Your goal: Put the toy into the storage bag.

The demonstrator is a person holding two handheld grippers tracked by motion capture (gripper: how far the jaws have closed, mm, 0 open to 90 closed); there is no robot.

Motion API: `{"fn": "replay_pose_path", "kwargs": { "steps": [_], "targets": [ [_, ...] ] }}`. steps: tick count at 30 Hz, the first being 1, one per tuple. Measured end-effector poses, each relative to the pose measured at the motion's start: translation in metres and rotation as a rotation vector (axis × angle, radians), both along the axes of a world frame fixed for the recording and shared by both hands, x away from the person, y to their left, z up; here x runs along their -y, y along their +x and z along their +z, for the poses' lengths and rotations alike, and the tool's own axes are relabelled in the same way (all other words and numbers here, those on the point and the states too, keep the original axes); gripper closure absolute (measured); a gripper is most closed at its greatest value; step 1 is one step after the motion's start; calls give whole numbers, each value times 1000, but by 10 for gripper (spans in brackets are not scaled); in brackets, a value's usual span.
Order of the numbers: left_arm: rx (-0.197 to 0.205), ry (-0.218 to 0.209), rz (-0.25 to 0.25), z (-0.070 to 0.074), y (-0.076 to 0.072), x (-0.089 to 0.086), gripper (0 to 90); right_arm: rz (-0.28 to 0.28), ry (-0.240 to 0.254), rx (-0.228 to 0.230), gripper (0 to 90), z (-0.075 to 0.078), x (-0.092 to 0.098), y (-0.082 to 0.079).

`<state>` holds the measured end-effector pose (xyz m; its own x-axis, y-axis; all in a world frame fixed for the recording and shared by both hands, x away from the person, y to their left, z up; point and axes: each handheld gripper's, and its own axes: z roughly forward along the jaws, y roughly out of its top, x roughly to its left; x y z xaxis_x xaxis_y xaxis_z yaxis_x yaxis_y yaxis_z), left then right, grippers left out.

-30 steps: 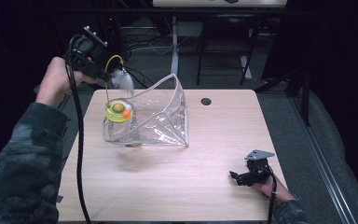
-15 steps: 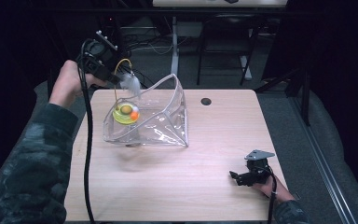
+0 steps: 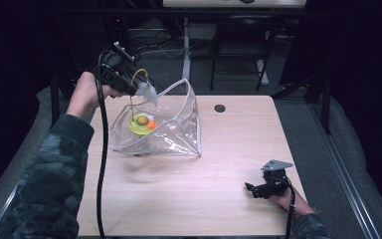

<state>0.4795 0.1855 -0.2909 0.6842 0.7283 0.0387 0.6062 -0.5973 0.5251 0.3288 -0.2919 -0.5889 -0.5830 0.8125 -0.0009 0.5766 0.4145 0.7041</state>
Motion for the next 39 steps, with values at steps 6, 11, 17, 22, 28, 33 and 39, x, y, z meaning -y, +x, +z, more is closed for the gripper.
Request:
{"fn": "replay_pose_path", "kwargs": {
  "steps": [6,11,17,22,28,33,39],
  "targets": [
    [-11,4,-21,-15,1,12,881,0,0,0,0,0,0,0],
    [-27,-1,-22,-25,4,15,881,0,0,0,0,0,0,0],
    [-39,-1,-21,-42,7,20,881,0,1,0,0,0,0,0],
    [-56,1,-31,-53,9,24,881,1,0,0,0,0,0,0],
    [-65,22,-36,-63,11,23,881,2,1,1,0,0,0,0],
    [-62,21,-20,-69,14,22,881,2,1,0,0,0,0,0],
    [-83,35,-22,-77,22,25,880,2,1,0,0,0,0,0]
  ]
}}
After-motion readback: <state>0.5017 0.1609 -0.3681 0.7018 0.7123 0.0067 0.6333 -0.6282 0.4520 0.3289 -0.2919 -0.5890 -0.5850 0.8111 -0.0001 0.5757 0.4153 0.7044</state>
